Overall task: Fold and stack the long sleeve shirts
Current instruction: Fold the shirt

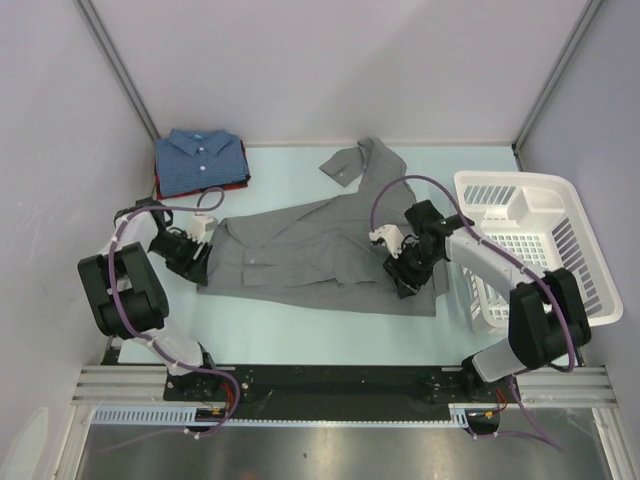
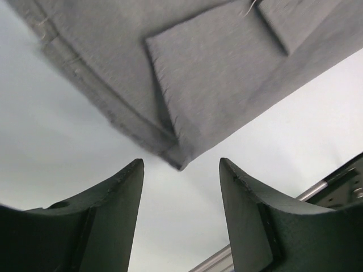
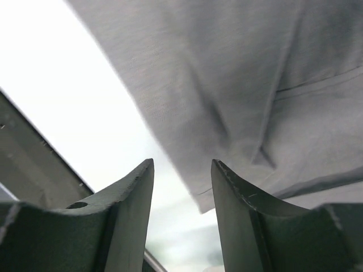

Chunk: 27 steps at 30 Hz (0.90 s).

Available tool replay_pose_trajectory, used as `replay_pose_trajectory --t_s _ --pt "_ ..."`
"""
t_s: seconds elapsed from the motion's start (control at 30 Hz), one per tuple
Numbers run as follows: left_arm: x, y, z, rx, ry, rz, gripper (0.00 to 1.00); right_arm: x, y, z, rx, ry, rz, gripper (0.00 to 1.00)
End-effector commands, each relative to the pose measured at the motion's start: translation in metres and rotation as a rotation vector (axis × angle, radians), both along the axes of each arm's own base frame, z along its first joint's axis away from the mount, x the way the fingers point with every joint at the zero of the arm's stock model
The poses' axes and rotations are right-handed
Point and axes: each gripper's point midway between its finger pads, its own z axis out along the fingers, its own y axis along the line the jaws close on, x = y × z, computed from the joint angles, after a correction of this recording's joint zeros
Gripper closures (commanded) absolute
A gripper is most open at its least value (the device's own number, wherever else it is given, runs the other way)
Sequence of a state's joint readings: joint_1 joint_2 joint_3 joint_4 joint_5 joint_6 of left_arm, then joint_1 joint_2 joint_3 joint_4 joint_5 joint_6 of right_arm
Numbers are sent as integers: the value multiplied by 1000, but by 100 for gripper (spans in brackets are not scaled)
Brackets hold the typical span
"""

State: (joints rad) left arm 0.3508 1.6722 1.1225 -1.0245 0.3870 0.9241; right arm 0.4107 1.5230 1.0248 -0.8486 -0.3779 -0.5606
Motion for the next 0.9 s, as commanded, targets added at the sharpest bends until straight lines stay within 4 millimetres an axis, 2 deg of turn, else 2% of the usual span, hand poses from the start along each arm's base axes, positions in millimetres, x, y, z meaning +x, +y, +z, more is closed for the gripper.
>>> replay_pose_trajectory --t_s 0.0,0.13,0.17,0.27,0.3,0.4,0.43,0.47,0.53,0.63,0.7,0.73,0.77,0.8,0.83,0.87 --pt "5 -26 6 -163 32 66 40 -36 -5 -4 -22 54 55 49" --pt "-1 -26 -10 -153 51 76 51 -38 -12 -23 -62 62 56 48" --pt "-7 -27 -16 -150 79 77 58 -39 -14 -29 -77 77 55 49" --pt "-31 -24 -33 -118 161 51 69 -41 -20 -43 -106 87 74 49" --pt "-35 -22 -36 -106 169 45 69 -42 -22 -46 -117 87 80 49" --pt "-40 -27 -37 -118 150 44 65 -43 -28 -53 -144 79 93 50" --pt "-39 -28 -35 -123 137 46 61 -40 -28 -55 -147 65 95 50" --pt "-35 -29 -31 -127 109 47 50 -44 -31 -58 -156 73 100 51" --pt "-31 -31 -27 -142 77 40 42 -41 -34 -63 -172 61 106 53" --pt "-26 -29 -28 -143 73 36 41 -39 -41 -72 -209 47 111 62" --pt "-25 -27 -30 -133 87 28 51 -38 -45 -75 -226 41 118 75" --pt "-25 -22 -32 -114 99 24 66 -37 -46 -74 -227 39 118 81" --pt "-28 -20 -33 -103 120 24 74 -38 -45 -73 -224 41 123 92" --pt "-30 -18 -33 -94 127 15 81 -40 -45 -70 -219 39 134 97" --pt "-32 -17 -32 -93 138 12 93 -42 -45 -68 -217 38 143 100" --pt "-39 -16 -30 -89 166 9 99 -45 -43 -66 -204 39 158 100"
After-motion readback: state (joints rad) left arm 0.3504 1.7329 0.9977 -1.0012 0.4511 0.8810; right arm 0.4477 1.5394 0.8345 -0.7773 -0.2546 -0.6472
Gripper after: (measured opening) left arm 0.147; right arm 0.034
